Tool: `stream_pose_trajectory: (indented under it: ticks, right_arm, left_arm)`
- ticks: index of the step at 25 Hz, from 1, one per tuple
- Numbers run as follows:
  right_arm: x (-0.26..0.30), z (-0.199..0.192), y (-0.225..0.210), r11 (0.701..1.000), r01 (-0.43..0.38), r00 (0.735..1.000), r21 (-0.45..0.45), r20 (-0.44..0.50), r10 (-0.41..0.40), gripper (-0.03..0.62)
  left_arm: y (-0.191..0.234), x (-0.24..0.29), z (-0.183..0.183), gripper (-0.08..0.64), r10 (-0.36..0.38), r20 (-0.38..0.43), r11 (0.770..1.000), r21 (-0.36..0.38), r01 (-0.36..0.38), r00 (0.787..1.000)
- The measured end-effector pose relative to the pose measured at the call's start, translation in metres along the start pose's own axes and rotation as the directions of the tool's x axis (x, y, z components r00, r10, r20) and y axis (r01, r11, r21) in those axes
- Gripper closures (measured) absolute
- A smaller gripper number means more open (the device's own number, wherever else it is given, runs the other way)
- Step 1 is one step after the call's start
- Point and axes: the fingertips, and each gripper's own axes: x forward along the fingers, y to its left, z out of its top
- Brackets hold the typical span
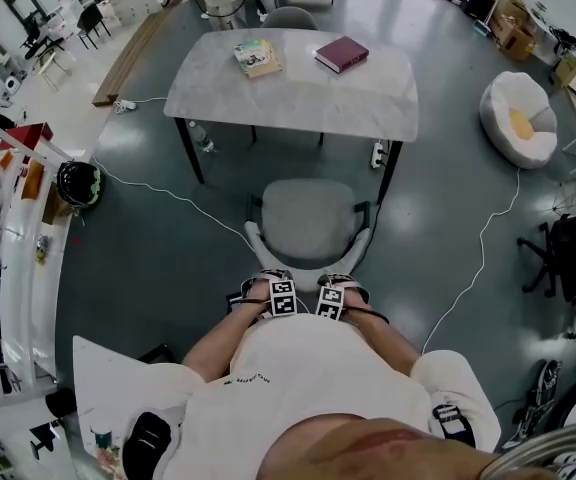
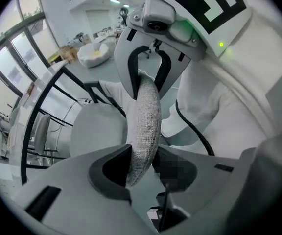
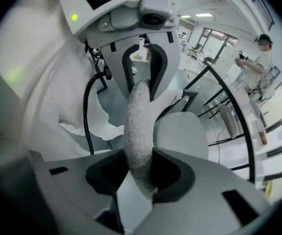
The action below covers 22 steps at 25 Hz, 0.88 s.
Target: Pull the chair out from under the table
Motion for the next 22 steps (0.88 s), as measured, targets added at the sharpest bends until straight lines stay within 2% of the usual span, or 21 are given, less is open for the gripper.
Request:
stream_pose_trajectory:
  ticks: [6,10,12,13,15,17,20,22]
  right_arm:
    - [-0.005,-0.004,-0.004,0.999,0.002,1.0,0.036,0.022,-0.002,0.446]
    - [-0.037,0.006,-0.009,0.993,-0.028,0.997,0.112,0.078,0.019,0.431]
    - [-0.053,0.01,-0.021,0.983,-0.013,0.992,0.185,0.126,-0.01,0.427]
    - [-0.06,0.012,-0.03,0.971,0.0,0.986,0.237,0.159,-0.039,0.453]
    - [-0.078,0.023,-0.053,0.93,0.012,0.964,0.368,0.242,-0.108,0.492]
    - [-0.097,0.033,-0.079,0.872,0.015,0.932,0.49,0.309,-0.19,0.523]
    - [-0.123,0.043,-0.111,0.791,0.028,0.886,0.611,0.351,-0.303,0.555]
    - [-0.145,0.05,-0.126,0.738,0.023,0.85,0.674,0.375,-0.37,0.568]
  left_arm:
    - [-0.001,-0.016,0.006,0.44,-0.033,0.005,0.999,-0.001,0.033,0.999]
    - [0.005,-0.043,0.019,0.44,-0.022,0.095,0.994,-0.105,0.032,0.995]
    - [0.016,-0.055,0.026,0.44,0.01,0.151,0.984,-0.179,0.017,0.988]
    - [0.022,-0.061,0.029,0.441,0.029,0.17,0.978,-0.208,0.007,0.985]
    - [0.035,-0.073,0.031,0.443,0.07,0.196,0.968,-0.252,-0.019,0.978]
    - [0.051,-0.086,0.036,0.458,0.125,0.222,0.948,-0.316,-0.05,0.967]
    - [0.077,-0.11,0.046,0.514,0.219,0.263,0.895,-0.438,-0.085,0.94]
    - [0.092,-0.13,0.054,0.539,0.292,0.279,0.862,-0.491,-0.125,0.915]
